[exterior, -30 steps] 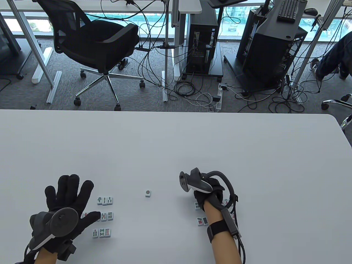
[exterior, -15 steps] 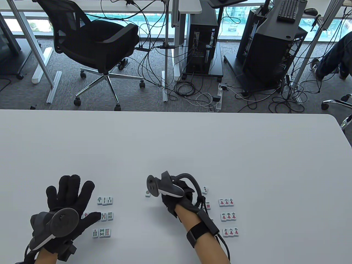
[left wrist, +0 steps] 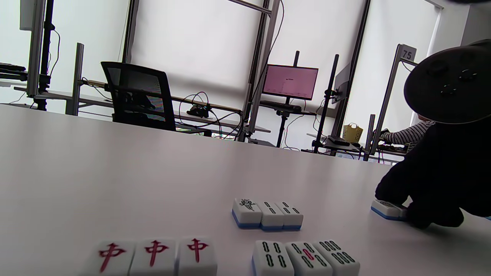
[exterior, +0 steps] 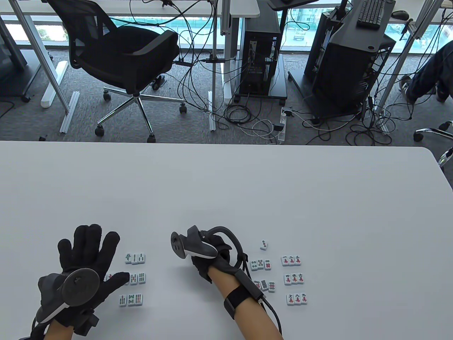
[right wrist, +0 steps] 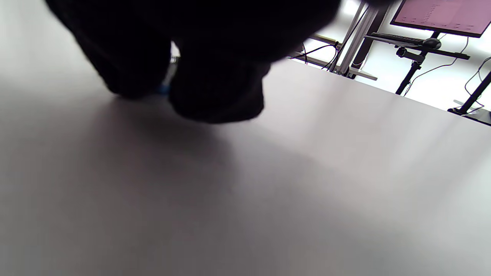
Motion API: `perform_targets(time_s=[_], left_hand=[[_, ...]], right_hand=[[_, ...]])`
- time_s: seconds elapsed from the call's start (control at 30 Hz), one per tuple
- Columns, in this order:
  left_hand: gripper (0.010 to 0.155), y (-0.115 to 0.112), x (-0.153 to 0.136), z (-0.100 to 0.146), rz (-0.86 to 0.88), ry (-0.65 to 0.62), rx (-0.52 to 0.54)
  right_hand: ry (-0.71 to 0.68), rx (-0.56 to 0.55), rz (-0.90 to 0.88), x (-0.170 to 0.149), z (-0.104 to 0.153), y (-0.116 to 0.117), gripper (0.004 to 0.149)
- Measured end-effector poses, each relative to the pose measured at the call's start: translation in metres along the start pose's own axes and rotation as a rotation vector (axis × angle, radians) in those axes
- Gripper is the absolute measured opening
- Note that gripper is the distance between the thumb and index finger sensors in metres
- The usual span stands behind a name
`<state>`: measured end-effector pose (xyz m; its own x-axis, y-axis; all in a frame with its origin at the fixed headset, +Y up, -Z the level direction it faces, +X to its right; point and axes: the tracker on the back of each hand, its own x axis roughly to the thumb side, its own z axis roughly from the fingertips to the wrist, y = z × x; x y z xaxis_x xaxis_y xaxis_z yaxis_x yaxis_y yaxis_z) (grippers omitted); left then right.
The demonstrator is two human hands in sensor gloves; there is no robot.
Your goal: Mahjong suit sorting
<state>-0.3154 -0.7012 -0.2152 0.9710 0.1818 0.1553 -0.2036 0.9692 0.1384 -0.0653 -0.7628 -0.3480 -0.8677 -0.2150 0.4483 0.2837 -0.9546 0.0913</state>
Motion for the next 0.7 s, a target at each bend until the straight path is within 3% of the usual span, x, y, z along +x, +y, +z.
perform_targets(time_s=[0.17, 0.37, 0.57, 0.7], left_hand=[[0.093, -0.001, 0.001, 0.0, -0.007, -0.004, -0.007], [0.093, -0.001, 0.001, 0.0, -0.003, -0.003, -0.012], [0.093, -0.003, 0.002, 0.0, -0.012, -0.003, -0.022], [0.092, -0.003, 0.003, 0.0, -0.015, -0.001, -0.029]], right_hand=[[-0.002, -0.037, -0.063, -0.014, 0.011, -0.008, 0.062], [0.104, -0.026, -0.003, -0.068, 0.025, -0.015, 0.063], [0.238, 0.078, 0.046, -0.131, 0.043, 0.004, 0.057], [0.248, 0.152, 0.082, -0.146, 0.05, 0.021, 0.058]])
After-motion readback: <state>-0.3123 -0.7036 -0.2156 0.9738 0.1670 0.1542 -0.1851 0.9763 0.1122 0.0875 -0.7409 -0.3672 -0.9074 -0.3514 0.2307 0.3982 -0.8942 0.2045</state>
